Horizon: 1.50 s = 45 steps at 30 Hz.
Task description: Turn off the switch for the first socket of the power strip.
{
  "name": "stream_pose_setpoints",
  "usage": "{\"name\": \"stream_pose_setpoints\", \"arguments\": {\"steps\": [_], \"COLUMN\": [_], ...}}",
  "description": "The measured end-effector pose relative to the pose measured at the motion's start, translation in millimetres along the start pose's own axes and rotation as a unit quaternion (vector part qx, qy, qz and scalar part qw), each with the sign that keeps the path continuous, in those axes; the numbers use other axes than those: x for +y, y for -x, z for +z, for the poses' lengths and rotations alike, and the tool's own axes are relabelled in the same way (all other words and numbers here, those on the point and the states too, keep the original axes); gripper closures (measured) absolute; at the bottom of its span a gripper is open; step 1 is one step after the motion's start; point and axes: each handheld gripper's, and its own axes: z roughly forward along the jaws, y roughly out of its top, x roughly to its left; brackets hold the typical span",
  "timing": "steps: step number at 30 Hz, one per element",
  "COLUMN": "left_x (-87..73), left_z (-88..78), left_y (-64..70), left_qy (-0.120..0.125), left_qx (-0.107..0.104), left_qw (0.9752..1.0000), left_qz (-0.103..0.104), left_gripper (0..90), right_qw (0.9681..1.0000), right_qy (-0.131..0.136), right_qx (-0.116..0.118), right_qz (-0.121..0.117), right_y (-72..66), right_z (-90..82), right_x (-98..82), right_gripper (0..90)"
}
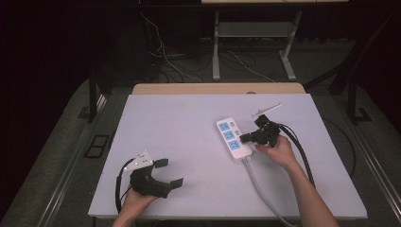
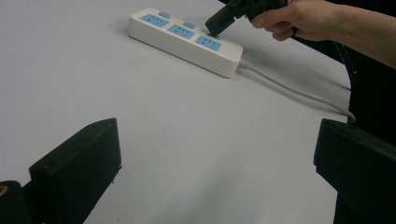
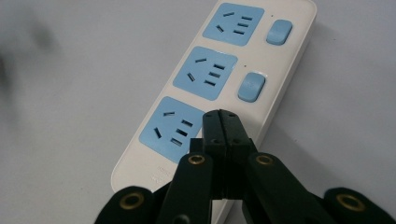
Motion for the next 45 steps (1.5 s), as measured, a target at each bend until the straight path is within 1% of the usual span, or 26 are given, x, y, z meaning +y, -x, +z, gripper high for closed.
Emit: {"name": "stream_pose_setpoints", "arguments": {"steps": [5, 10, 12, 13, 16, 18, 21, 26, 29, 30, 32, 33, 34, 36, 37, 39, 41, 45], "left_x": [-0.2, -0.3, -0.2, -0.3, -0.3, -0.3, -0.3, -0.4, -0.5, -0.5, -0.5, -0.5, -0.6, -0.6, -0.5, -0.5, -0.5, -0.6], "left_z": [0.7, 0.5, 0.8, 1.0, 1.2, 1.1, 0.8, 0.1, -0.1, -0.3, -0.8, -0.9, -0.8, -0.7, -0.5, 0.0, 0.0, 0.1], "left_y": [0.2, 0.3, 0.2, 0.1, -0.1, -0.3, -1.2, -2.7, -3.4, -3.5, -3.4, -3.4, -3.6, -4.0, -4.2, -4.2, -3.8, -4.0], "left_qy": [0.0, -0.001, -0.001, -0.002, -0.003, -0.002, -0.002, -0.002, -0.001, -0.001, 0.0, 0.001, 0.0, -0.001, -0.001, -0.002, -0.001, -0.001], "left_qx": [-0.001, -0.002, -0.003, -0.003, -0.003, -0.003, -0.002, -0.001, -0.001, -0.001, -0.001, -0.001, -0.001, -0.001, -0.001, -0.001, -0.002, -0.001], "left_qw": [1.0, 1.0, 1.0, 1.0, 1.0, 1.0, 1.0, 1.0, 1.0, 1.0, 1.0, 1.0, 1.0, 1.0, 1.0, 1.0, 1.0, 1.0], "left_qz": [-0.002, -0.001, 0.0, 0.0, 0.0, 0.0, 0.0, -0.001, -0.003, -0.003, -0.003, -0.003, -0.004, -0.005, -0.004, -0.003, -0.003, -0.005], "left_gripper": [0.0, 0.0, 0.0, 0.0, 0.0, 0.0, 0.0, 0.0, 0.0, 0.0, 0.0, 0.0, 0.0, 0.0, 0.0, 0.0, 0.0, 0.0], "right_qw": [1.0, 1.0, 1.0, 1.0, 1.0, 1.0, 1.0, 0.9999, 0.9999, 0.9999, 0.9998, 0.9999, 0.9998, 0.9996, 0.9996, 0.9994, 0.9994, 0.9995], "right_qy": [0.005, -0.005, -0.002, -0.002, -0.001, -0.002, -0.003, -0.003, -0.005, 0.002, 0.005, -0.003, -0.007, 0.004, 0.004, 0.014, 0.013, 0.011], "right_qx": [-0.002, -0.002, -0.005, -0.004, 0.001, 0.002, 0.0, 0.011, 0.01, 0.015, 0.018, 0.014, 0.016, 0.024, 0.024, 0.026, 0.025, 0.024], "right_qz": [0.001, 0.006, 0.0, 0.001, 0.005, 0.005, -0.002, 0.0, -0.003, -0.006, -0.004, -0.01, -0.012, -0.014, -0.014, -0.015, -0.018, -0.016], "right_y": [-0.3, -0.2, -0.9, -1.0, 0.3, 0.5, -0.3, 2.7, 2.3, 2.1, 2.5, 1.8, 2.0, 1.2, 1.2, 0.3, 0.5, 1.9], "right_z": [0.2, 0.8, 1.0, 0.9, 0.8, 1.0, 1.2, 1.1, 1.1, -1.0, -2.6, -3.4, -3.7, -8.5, -8.5, -13.1, -16.1, -21.3], "right_x": [-1.4, 0.5, 0.1, -0.2, -0.5, 0.0, 0.7, 0.8, 1.6, 2.0, 2.6, 2.7, 2.5, 2.8, 2.8, 4.7, 5.9, 5.3], "right_gripper": [90.0, 90.0, 90.0, 90.0, 90.0, 90.0, 90.0, 90.0, 90.0, 90.0, 90.0, 90.0, 90.0, 90.0, 90.0, 90.0, 90.0, 90.0]}}
